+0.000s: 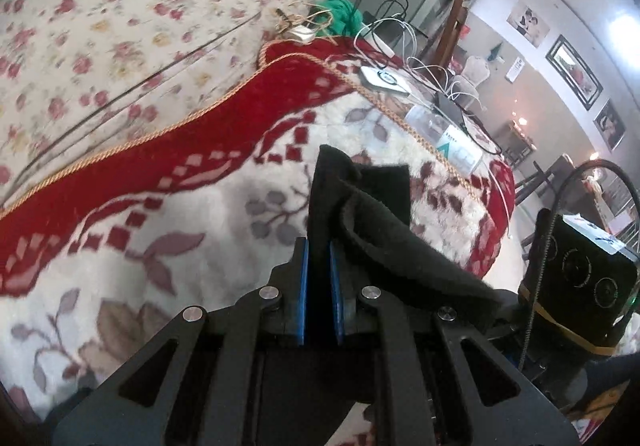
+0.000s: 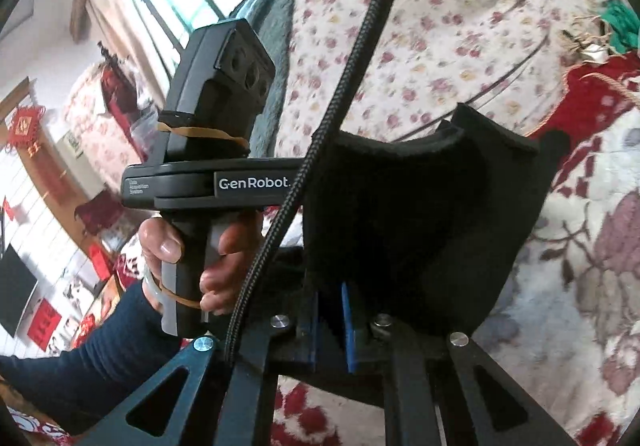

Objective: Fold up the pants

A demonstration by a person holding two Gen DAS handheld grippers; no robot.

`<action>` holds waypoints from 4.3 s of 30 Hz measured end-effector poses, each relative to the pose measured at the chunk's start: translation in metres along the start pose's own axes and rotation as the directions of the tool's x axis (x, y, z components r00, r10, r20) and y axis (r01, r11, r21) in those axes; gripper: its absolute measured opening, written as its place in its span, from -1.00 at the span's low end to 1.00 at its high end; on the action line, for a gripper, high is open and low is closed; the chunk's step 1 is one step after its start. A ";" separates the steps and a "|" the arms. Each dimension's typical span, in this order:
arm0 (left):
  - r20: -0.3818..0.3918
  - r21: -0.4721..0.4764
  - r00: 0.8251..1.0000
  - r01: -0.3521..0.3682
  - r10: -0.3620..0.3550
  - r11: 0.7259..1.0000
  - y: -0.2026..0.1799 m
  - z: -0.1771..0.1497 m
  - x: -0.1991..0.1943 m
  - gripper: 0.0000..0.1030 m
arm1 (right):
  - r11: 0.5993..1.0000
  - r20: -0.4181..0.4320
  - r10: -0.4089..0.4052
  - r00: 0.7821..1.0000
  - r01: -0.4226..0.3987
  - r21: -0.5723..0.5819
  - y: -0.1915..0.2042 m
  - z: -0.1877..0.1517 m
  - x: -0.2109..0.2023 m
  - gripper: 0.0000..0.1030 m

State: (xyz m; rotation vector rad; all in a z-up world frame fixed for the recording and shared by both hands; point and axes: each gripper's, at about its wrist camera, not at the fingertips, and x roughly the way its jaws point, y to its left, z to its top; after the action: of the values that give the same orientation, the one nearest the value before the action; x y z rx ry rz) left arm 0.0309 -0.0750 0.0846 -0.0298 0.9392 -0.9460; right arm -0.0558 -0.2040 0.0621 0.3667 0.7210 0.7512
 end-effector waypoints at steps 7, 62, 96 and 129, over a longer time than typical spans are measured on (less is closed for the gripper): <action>0.021 -0.137 0.998 -0.054 0.058 0.989 0.054 -0.049 -0.039 -0.83 | 0.995 -0.121 0.004 0.993 -0.016 -0.099 0.029 -0.020 0.061 -0.72; 0.007 -0.389 0.918 -0.364 0.397 0.847 0.044 -0.146 -0.081 -0.77 | 0.954 -0.012 -0.281 0.960 0.278 -0.112 -0.004 -0.005 0.037 0.01; 0.013 -0.517 0.709 -0.599 0.705 0.612 0.063 -0.202 -0.156 -0.22 | 0.963 -0.207 -0.119 0.971 0.062 -0.261 0.085 -0.017 0.130 0.02; 0.071 -0.882 0.734 -0.270 0.675 0.386 0.142 -0.300 -0.254 0.13 | 0.894 -0.344 0.087 0.935 -0.226 -0.387 0.181 0.023 0.253 0.06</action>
State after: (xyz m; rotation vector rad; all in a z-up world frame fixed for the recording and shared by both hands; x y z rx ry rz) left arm -0.1419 0.2984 0.0126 -0.7316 0.8235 0.1810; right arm 0.0009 0.1026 0.0601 -0.0992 0.8125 1.1139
